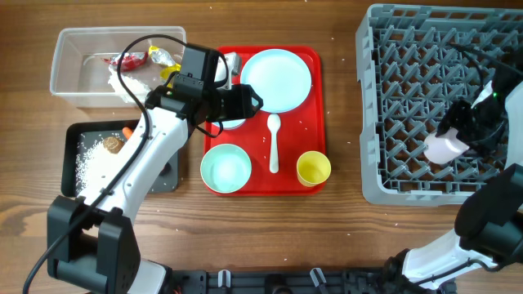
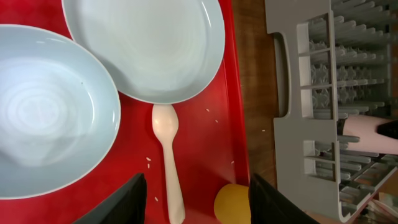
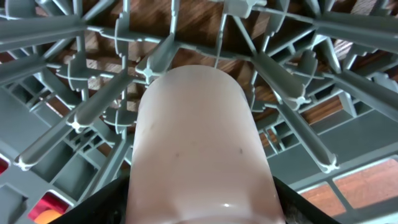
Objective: Sort waste into correct bins and load items into the dishwasher rack
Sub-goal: 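Grasp the yellow cup on the red tray with left gripper and lift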
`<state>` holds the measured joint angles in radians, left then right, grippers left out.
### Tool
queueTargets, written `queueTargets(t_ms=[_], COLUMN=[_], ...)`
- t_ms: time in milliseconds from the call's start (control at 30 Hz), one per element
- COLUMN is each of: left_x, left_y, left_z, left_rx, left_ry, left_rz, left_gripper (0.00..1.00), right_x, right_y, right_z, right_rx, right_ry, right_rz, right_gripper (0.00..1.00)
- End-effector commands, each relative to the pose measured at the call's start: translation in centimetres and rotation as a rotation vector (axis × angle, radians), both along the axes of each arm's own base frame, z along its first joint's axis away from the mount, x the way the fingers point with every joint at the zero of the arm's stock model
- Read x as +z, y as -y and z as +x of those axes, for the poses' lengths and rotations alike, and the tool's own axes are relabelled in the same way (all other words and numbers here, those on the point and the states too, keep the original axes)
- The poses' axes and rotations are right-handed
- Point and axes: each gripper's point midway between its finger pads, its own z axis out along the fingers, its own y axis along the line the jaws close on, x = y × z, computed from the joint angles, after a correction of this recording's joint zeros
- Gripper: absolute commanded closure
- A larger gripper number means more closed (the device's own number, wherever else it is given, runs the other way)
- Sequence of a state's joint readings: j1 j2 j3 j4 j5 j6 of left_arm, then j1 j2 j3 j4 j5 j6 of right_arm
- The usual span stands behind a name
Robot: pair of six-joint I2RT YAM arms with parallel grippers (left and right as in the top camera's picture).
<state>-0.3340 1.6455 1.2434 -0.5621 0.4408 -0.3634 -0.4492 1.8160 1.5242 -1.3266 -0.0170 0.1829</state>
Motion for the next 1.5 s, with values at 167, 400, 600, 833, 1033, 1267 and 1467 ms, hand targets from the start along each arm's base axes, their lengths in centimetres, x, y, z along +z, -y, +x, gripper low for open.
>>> queueTargets(t_ms=[167,400,600,833,1033,1267,1467], left_x=[-0.3,-0.1,-1.0,-7.5,-9.6,-7.9,3.0], left_y=[-0.1,1.5,8.4,9.1,9.2,9.9,11.1], left_z=[-0.1,-1.9,-7.8,-10.4,-10.5,-9.5,-7.1], left_rx=[-0.01,-0.131,-0.525,-0.584,-0.594,-0.526,-0.475], left_ry=[0.003,-0.008,0.121,0.075,0.036,0.044,0.11], left_rz=[0.021,-0.015,0.08,0.409,0.433,0.396,0.053], left_gripper=[0.47,0.47,0.34,0.36,0.65,0.96,0.96], right_x=[-0.9,4.6,10.4,10.8,10.7,10.7,12.9], right_y=[0.1,-1.2,-1.8,-2.1,-2.1,-2.1,-8.1], right_z=[-0.1,1.9,1.1,0.6,0.5,0.5,2.9], right_rx=[-0.022,0.005,0.043,0.068,0.068,0.068,0.303], right_ry=[-0.023,0.148,0.321,0.318,0.316,0.315,0.532], right_rz=[-0.009,0.042,-0.029,-0.029,-0.029,-0.028,0.28], right_gripper=[0.0,0.0,0.0,0.0,0.0,0.0,0.0])
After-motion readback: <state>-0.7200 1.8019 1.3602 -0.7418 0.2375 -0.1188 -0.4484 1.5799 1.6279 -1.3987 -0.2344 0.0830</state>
